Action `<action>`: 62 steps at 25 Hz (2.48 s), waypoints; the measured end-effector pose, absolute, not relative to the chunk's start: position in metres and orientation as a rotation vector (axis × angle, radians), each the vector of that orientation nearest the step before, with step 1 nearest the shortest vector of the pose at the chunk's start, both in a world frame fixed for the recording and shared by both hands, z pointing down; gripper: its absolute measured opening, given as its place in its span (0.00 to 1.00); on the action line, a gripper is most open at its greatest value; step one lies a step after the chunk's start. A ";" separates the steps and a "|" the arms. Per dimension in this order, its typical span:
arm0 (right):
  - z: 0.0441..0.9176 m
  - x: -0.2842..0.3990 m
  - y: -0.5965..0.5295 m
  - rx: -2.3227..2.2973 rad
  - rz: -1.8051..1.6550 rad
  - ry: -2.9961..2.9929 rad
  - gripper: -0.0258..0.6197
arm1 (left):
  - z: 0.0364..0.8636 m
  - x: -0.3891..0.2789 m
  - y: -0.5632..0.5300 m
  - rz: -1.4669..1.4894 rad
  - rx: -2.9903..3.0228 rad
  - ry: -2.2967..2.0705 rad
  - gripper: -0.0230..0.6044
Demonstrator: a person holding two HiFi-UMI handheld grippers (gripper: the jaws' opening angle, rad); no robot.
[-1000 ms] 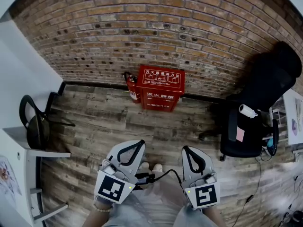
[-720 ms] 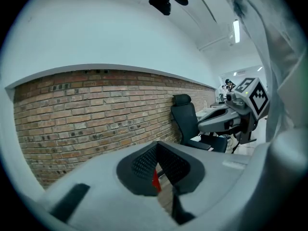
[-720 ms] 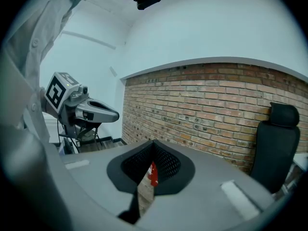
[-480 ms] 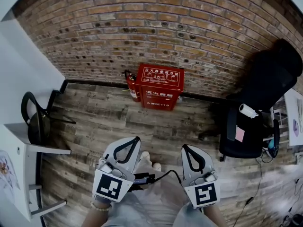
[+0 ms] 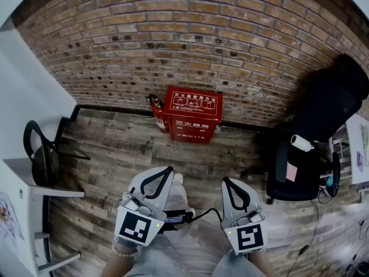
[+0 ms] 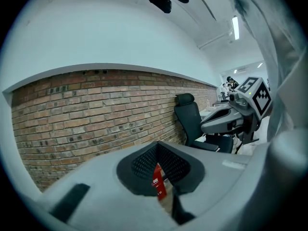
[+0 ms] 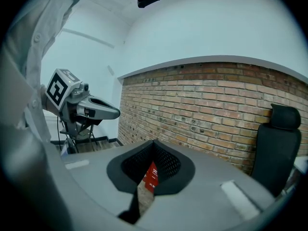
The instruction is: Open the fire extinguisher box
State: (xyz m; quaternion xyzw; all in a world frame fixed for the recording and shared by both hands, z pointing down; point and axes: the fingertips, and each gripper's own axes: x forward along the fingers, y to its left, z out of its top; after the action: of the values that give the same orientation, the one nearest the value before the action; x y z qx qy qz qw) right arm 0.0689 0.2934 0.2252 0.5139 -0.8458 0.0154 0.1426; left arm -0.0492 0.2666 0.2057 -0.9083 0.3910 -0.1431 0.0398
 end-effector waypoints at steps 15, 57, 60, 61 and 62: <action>0.227 0.051 0.155 1.535 0.100 -2.374 0.05 | 0.210 -0.065 0.124 -0.449 -2.841 1.105 0.03; 0.275 0.051 0.023 1.521 0.289 -2.281 0.05 | 0.258 -0.073 -0.006 -0.633 -2.909 1.000 0.03; 0.285 0.056 0.021 1.499 0.307 -2.274 0.05 | 0.263 -0.070 -0.010 -0.636 -2.914 1.020 0.03; 0.288 0.058 0.020 1.495 0.315 -2.274 0.05 | 0.265 -0.070 -0.011 -0.639 -2.917 1.026 0.03; 0.292 0.060 0.020 1.491 0.326 -2.274 0.05 | 0.268 -0.070 -0.012 -0.644 -2.921 1.033 0.03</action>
State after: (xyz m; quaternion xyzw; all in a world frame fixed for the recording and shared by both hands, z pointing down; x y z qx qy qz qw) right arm 0.0598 0.0198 0.2920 0.5334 -0.8136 0.1165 0.2000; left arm -0.0698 -0.0115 0.2679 -0.9230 0.3265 -0.2034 -0.0113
